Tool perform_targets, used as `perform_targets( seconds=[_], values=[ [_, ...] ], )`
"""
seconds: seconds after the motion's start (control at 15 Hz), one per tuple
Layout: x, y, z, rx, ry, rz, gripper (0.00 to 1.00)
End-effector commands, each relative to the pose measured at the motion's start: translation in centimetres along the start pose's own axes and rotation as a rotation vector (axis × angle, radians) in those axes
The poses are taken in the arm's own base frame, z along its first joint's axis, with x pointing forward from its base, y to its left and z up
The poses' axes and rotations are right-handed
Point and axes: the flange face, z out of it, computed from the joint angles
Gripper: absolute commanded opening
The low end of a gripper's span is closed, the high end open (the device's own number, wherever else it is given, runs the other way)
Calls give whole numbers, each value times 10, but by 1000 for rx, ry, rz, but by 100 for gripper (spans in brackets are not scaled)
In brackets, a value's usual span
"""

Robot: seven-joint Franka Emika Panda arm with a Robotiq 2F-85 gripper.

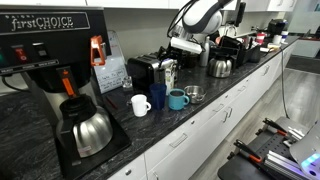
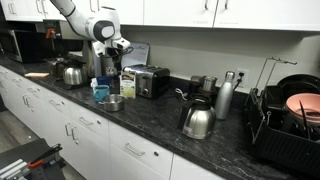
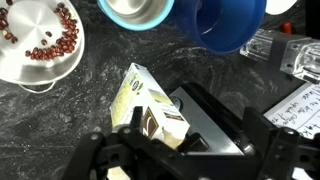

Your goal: Move the silver pot to the left, move the white box to the right

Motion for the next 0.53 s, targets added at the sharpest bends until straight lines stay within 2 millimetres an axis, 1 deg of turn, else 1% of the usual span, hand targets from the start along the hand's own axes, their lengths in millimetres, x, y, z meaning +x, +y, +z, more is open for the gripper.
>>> perform_targets(
  seconds=[0.0, 0.27, 0.47],
  values=[
    [15, -1, 9, -12, 32, 18, 100],
    [24, 4, 21, -46, 44, 34, 100],
    [34, 15, 29, -81, 56, 71, 100]
  ],
)
